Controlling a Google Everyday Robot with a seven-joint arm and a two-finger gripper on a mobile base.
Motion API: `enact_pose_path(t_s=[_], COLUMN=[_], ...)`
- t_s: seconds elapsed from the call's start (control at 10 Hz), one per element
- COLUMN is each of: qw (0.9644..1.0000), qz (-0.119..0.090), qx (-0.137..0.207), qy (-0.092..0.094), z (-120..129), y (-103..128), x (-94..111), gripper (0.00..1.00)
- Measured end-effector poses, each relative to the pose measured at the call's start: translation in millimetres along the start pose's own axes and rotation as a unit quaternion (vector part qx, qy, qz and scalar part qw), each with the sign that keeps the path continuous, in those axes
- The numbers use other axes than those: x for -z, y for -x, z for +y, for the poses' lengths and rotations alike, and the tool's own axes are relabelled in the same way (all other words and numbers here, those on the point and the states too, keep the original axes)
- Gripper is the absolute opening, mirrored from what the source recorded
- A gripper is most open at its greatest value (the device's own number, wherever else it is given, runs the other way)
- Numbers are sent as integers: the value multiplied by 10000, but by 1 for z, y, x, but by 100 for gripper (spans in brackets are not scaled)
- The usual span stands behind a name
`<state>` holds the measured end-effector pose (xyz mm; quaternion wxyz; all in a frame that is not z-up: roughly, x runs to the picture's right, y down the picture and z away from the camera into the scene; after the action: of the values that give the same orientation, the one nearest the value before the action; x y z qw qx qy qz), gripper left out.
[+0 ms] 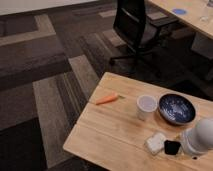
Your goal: Place the eraser on the white sponge
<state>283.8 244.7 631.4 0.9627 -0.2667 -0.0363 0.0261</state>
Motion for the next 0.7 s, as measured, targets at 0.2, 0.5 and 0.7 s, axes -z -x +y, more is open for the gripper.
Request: enact_pose_path(t_s=[0.2,0.5,0.7], qw=[9989,9921,9872], qz=[-49,-359,-443], qx=[457,1193,1504], qy=[-67,147,308], z=[0,3,-7], y=[20,59,67], x=[-5,-27,-34], gripper=[0,0,0])
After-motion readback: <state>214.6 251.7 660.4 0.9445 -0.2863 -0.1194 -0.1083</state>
